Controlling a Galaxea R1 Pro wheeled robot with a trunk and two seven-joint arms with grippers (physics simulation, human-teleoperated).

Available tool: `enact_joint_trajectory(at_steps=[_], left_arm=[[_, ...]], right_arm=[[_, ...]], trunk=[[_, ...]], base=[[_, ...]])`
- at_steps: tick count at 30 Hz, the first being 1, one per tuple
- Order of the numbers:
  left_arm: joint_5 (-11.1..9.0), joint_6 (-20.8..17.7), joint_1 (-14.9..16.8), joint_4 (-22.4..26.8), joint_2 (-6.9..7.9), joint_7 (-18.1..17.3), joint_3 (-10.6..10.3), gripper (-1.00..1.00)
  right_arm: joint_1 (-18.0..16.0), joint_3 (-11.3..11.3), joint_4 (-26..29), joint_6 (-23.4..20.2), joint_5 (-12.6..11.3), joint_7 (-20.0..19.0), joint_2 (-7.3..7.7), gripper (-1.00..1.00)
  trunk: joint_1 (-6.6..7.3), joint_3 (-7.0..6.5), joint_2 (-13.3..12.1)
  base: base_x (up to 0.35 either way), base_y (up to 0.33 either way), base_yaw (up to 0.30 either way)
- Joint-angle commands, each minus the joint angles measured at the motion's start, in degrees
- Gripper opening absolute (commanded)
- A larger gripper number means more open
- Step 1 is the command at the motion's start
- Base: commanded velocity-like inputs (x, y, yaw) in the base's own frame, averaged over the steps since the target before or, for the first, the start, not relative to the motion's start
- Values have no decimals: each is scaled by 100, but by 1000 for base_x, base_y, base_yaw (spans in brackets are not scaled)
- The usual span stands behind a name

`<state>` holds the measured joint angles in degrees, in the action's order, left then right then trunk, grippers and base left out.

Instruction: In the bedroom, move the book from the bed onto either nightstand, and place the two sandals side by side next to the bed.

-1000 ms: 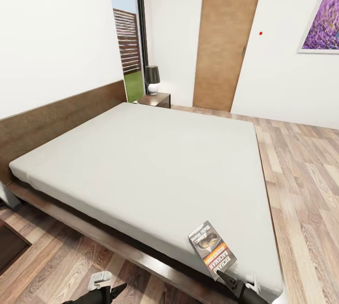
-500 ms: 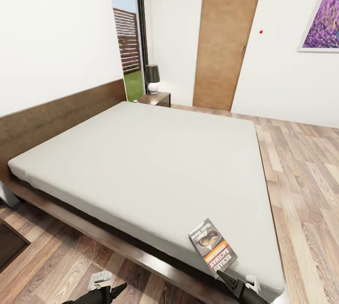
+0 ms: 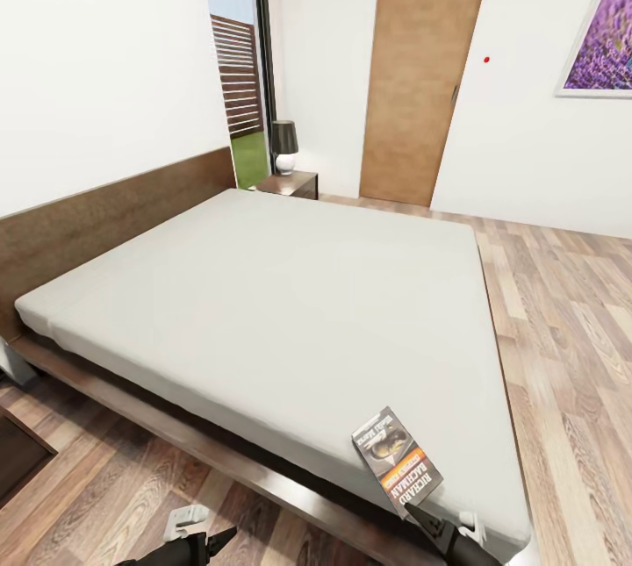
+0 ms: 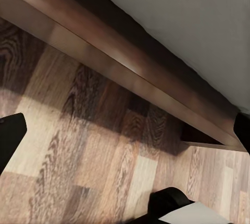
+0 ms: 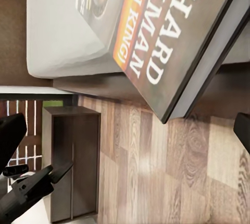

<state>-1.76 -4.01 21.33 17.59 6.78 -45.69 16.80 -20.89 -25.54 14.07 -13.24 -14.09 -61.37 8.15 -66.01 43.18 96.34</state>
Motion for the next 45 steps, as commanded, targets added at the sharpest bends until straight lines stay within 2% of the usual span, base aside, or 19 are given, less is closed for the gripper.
enact_joint_trajectory(at_steps=[1,45], left_arm=[[-18,-44,3,-1,-1,-28,23,100],[-18,-46,3,-1,-1,-28,25,100]], right_arm=[[-4,5,-2,-58,-49,-11,5,100],[-11,-4,52,-56,-50,17,11,100]], trunk=[[1,5,2],[1,5,2]], base=[[0,0,0],[0,0,0]])
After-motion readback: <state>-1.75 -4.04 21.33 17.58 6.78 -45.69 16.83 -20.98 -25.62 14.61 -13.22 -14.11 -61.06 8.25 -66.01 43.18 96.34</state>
